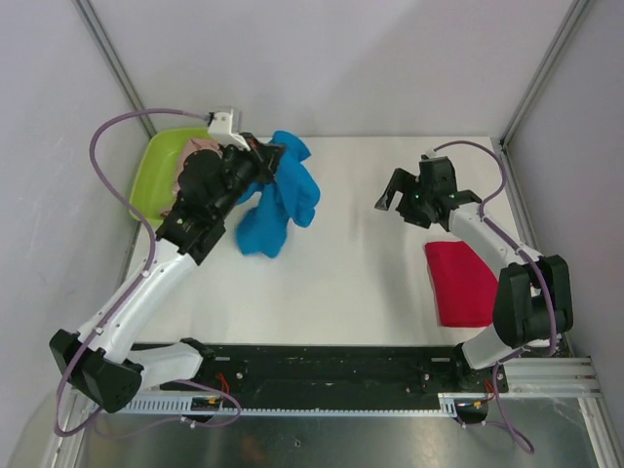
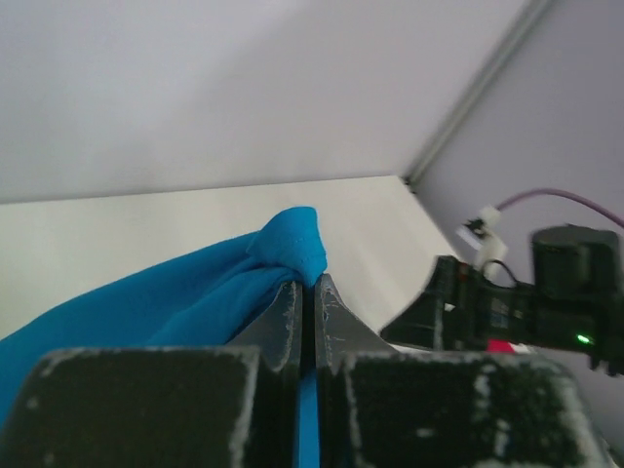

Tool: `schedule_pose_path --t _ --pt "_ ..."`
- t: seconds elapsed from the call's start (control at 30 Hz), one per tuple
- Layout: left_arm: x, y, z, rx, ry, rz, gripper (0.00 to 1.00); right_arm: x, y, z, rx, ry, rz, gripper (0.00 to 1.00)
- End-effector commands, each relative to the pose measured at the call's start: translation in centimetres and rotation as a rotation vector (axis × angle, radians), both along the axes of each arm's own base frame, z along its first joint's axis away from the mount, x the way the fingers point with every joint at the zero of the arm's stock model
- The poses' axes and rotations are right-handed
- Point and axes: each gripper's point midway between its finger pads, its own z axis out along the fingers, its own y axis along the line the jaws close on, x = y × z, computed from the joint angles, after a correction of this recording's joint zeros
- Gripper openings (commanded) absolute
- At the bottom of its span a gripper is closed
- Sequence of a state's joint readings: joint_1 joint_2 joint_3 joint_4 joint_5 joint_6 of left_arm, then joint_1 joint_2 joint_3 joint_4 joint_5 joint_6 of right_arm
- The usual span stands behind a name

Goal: Fold and stack the t-shirts
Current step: Move the tshirt to the center of the board

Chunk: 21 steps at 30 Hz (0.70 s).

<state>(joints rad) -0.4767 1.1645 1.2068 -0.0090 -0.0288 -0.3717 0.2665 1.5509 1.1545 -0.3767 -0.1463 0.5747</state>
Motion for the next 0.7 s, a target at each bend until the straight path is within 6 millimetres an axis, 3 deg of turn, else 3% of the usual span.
schedule_pose_path --t 0.0,0.27,0.4,0.5,0.6,0.63,0.67 --pt "-2.5 -3.4 6.3 -0.039 -0.166 -0.112 0.00 0.8 -1.1 3.6 -0.013 -0.091 -0.022 0.99" --pt "-0.8 -7.1 3.4 -0.043 -0.073 -0.165 0.00 0.4 -2.6 3.6 -0.046 -0.080 -0.056 0.99" --pt "2.6 -8.4 -2.2 0.011 0.052 -0.123 0.03 0.3 -3.0 3.0 -0.059 -0.058 -0.066 0.99" --pt "5.8 -9.2 -6.9 0.051 0.163 -0.097 0.25 0.2 -3.2 2.5 -0.069 -0.038 -0.071 0.99" --pt "7.9 -9.5 -11.0 0.074 0.319 -0.116 0.74 -0.1 -3.4 1.9 -0.088 -0.019 -0.069 0.99" --pt "8.2 -9.3 -11.7 0.075 0.352 -0.119 0.86 -0.4 -3.4 1.7 -0.099 -0.011 -0.066 0.99" --pt "8.3 -9.0 -12.1 0.076 0.372 -0.116 0.93 -0.6 -3.4 1.5 -0.110 -0.007 -0.062 0.99"
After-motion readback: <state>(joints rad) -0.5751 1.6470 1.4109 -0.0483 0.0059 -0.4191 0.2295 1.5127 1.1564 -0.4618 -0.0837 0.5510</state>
